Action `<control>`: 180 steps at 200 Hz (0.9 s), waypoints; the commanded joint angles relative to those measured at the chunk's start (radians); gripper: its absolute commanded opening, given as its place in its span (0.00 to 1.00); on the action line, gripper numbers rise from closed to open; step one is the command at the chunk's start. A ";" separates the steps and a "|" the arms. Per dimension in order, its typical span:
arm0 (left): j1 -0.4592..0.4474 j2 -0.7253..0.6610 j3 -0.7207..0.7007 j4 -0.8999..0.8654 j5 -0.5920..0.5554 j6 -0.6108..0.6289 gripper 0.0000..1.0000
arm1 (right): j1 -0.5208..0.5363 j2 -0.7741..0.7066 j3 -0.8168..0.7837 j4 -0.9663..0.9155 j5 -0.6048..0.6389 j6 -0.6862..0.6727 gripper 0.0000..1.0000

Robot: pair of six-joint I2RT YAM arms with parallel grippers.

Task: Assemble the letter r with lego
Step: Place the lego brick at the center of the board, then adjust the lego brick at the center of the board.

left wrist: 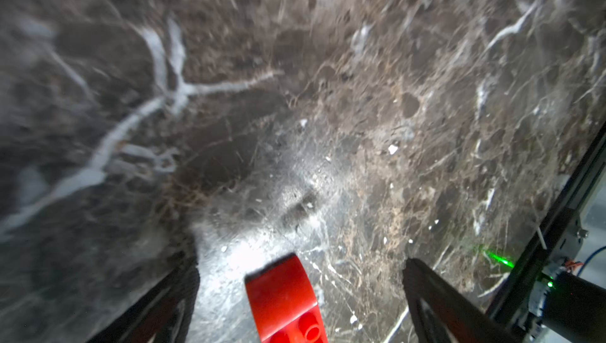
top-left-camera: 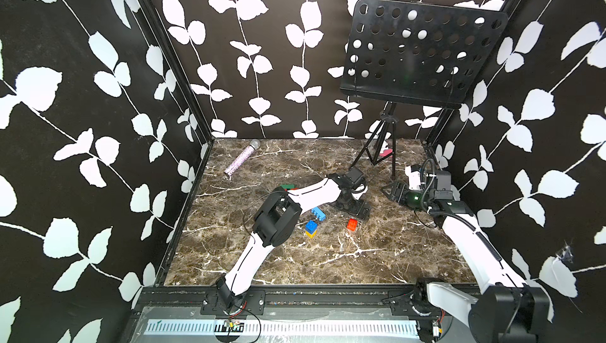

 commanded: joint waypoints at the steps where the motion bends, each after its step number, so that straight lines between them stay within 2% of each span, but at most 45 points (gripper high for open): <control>1: 0.015 -0.257 -0.126 0.225 -0.146 0.052 0.99 | 0.003 -0.008 -0.031 -0.010 -0.011 -0.020 0.61; 25: 0.050 -0.503 -0.367 0.457 -0.260 0.041 0.99 | 0.067 0.035 -0.048 -0.008 0.000 -0.037 0.52; 36: 0.063 -0.617 -0.493 0.588 -0.287 0.054 0.99 | 0.143 0.067 -0.030 -0.007 0.041 -0.058 0.51; 53: 0.067 -0.791 -0.676 0.748 -0.389 0.082 0.99 | 0.276 0.137 0.021 0.008 0.105 -0.094 0.50; 77: 0.120 -0.989 -0.873 0.893 -0.401 0.039 0.99 | 0.398 0.269 0.103 0.060 0.118 -0.116 0.50; 99: 0.199 -1.103 -0.975 0.901 -0.355 -0.029 0.99 | 0.497 0.416 0.218 0.061 0.116 -0.155 0.47; 127: 0.210 -1.200 -1.052 0.862 -0.400 -0.010 0.99 | 0.606 0.598 0.379 0.011 0.134 -0.206 0.39; 180: 0.210 -1.345 -1.174 0.881 -0.451 0.015 0.99 | 0.636 0.779 0.458 0.137 -0.035 -0.109 0.26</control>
